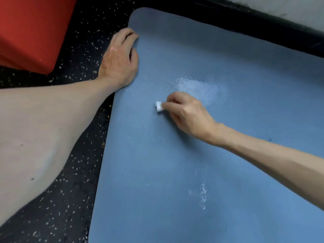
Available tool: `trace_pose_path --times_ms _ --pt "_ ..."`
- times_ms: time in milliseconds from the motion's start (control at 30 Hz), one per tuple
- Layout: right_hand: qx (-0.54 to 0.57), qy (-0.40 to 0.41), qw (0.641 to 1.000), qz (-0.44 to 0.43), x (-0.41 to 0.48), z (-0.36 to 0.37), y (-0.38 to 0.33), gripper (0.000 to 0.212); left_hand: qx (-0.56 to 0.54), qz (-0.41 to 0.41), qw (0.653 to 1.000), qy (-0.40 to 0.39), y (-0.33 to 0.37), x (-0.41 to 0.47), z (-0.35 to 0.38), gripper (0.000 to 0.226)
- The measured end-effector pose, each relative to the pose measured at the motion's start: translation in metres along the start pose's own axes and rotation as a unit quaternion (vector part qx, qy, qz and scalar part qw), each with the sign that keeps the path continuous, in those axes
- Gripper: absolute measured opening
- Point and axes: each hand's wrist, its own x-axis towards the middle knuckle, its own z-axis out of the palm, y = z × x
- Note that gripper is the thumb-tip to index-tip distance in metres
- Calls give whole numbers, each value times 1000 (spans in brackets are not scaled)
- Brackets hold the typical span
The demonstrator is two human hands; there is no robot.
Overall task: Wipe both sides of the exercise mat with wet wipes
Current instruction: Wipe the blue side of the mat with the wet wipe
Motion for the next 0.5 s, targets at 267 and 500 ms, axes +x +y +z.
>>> trace_pose_path --times_ms 267,500 --pt "80 -141 983 -83 -75 23 -63 27 43 30 999 0 -1 -3 1 43" --pt "64 -38 997 -14 -87 36 -77 35 124 75 987 -71 12 -24 -12 40"
